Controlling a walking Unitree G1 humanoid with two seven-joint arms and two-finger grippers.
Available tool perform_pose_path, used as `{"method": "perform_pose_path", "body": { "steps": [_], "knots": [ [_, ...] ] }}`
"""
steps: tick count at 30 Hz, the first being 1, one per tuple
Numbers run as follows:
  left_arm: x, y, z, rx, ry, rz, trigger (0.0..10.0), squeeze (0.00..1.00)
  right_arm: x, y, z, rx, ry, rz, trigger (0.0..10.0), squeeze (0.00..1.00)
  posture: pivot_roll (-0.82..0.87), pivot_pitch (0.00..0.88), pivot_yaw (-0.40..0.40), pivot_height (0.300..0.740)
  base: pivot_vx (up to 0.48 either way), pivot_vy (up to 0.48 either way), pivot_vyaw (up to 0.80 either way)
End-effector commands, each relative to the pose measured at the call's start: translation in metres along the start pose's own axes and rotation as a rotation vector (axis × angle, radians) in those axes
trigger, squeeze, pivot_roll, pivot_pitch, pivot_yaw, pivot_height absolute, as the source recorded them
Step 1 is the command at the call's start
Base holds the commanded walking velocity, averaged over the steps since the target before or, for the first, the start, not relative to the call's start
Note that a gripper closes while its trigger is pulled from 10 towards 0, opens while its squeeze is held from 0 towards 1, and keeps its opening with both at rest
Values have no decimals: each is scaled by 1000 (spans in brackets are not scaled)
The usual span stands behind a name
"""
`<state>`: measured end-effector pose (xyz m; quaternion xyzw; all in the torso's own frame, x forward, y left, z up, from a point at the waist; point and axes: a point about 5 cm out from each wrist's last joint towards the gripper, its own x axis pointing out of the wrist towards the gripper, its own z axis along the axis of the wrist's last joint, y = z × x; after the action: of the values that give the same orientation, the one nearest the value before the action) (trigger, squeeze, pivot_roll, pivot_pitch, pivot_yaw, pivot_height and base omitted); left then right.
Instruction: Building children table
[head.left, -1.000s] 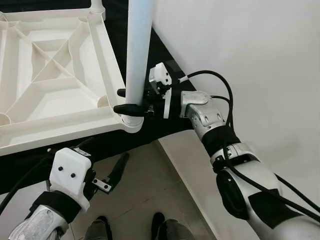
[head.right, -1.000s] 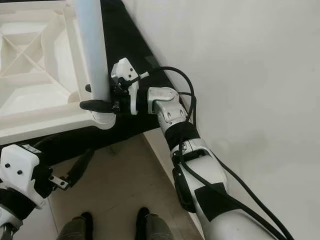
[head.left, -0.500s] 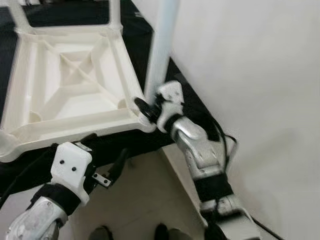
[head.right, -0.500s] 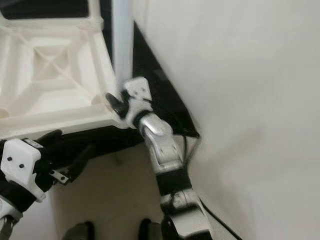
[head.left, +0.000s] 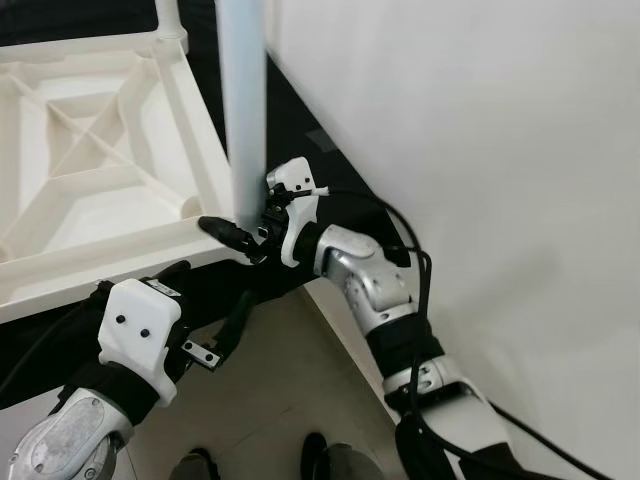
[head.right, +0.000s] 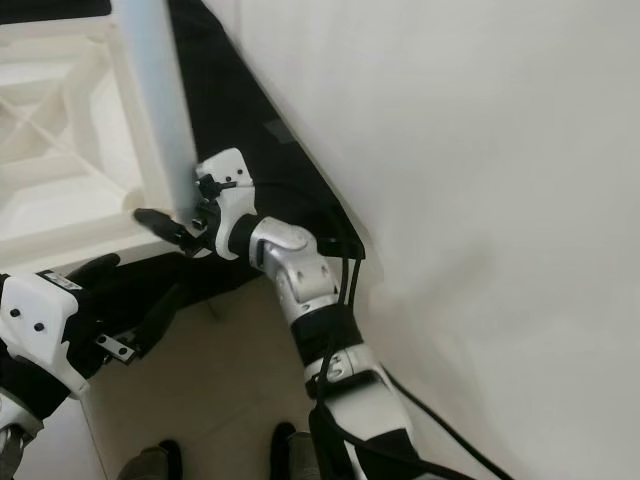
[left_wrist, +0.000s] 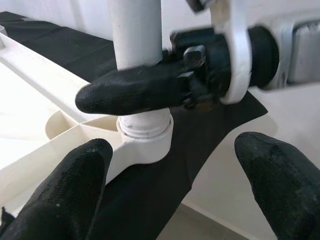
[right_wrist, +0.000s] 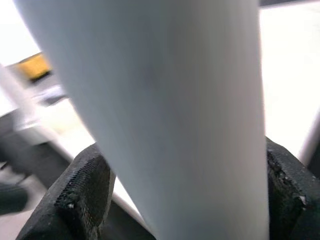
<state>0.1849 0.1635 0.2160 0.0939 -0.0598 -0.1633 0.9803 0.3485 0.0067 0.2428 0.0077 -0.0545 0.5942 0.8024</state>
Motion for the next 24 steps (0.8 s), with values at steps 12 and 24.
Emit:
{"method": "perform_pose_path", "body": {
  "steps": [12, 24],
  "knots": [
    [0, -3, -4, -11, 19, -19, 10000, 0, 0, -9, 3, -67, 36, 183, 0, 0, 234, 286, -172, 740, 0, 0, 0],
    [-1, -4, -4, -8, 26, -32, 10000, 0, -10, -22, -2, -81, 68, 105, 0, 0, 231, 292, -163, 740, 0, 0, 0]
  ]
}}
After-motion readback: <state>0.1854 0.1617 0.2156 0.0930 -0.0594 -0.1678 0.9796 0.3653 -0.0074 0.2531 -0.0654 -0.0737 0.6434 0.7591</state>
